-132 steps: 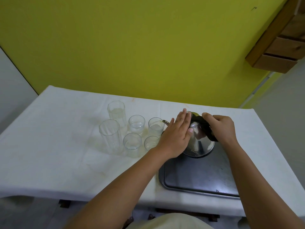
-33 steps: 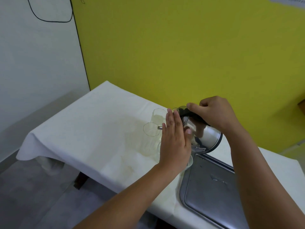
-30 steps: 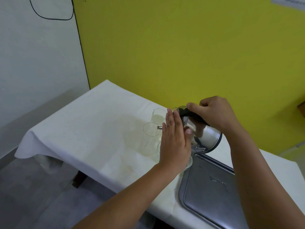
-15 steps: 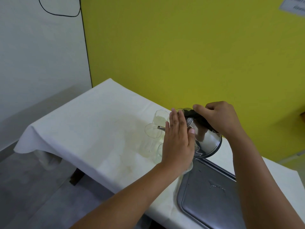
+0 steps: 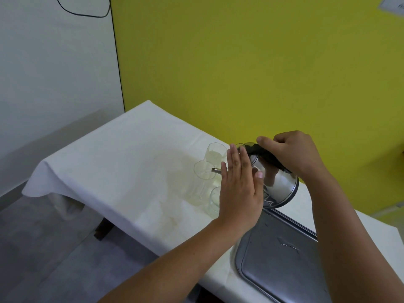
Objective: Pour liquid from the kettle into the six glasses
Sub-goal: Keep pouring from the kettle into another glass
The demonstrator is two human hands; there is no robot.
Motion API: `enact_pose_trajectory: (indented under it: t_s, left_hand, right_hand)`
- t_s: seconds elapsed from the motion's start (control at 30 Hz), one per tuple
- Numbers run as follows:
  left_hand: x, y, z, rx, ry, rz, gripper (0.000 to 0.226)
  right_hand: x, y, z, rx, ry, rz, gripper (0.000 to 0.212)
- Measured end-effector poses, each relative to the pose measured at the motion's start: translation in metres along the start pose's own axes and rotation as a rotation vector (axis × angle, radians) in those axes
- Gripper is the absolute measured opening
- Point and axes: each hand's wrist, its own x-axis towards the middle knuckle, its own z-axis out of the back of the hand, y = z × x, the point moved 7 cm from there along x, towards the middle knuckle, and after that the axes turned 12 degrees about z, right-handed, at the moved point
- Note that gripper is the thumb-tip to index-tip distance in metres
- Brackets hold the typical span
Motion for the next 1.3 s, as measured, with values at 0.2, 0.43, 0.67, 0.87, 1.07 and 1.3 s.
enact_pose_trajectory:
  t_s: [0.2,0.43,0.67,0.87,1.07,1.3]
  left_hand:
    - [0.001,0.000,-0.002,-0.064,-0.007,0.023,0.066]
    - [-0.001,0.004,-0.005,-0.089,-0.006,0.044,0.062]
    - [-0.001,0.009,-0.004,-0.101,-0.038,0.033,0.063]
    - [0.000,0.007,0.002,-0.135,-0.060,0.032,0.062]
    - [-0.001,0.006,0.002,-0.151,-0.066,0.023,0.061]
    - [0.000,0.007,0.000,-0.166,-0.062,0.025,0.062]
  right_hand:
    - [0.003,0.005,0.001,-0.035,0.009,0.033,0.064]
    - [0.002,0.008,-0.002,-0.036,0.018,0.068,0.064]
    - [0.004,0.013,-0.005,-0.091,0.031,0.101,0.066]
    - [0.006,0.021,-0.002,-0.119,0.017,0.128,0.066]
    - [0.006,0.026,0.000,-0.153,0.021,0.136,0.065]
    - [0.008,0.028,0.000,-0.177,0.035,0.130,0.063]
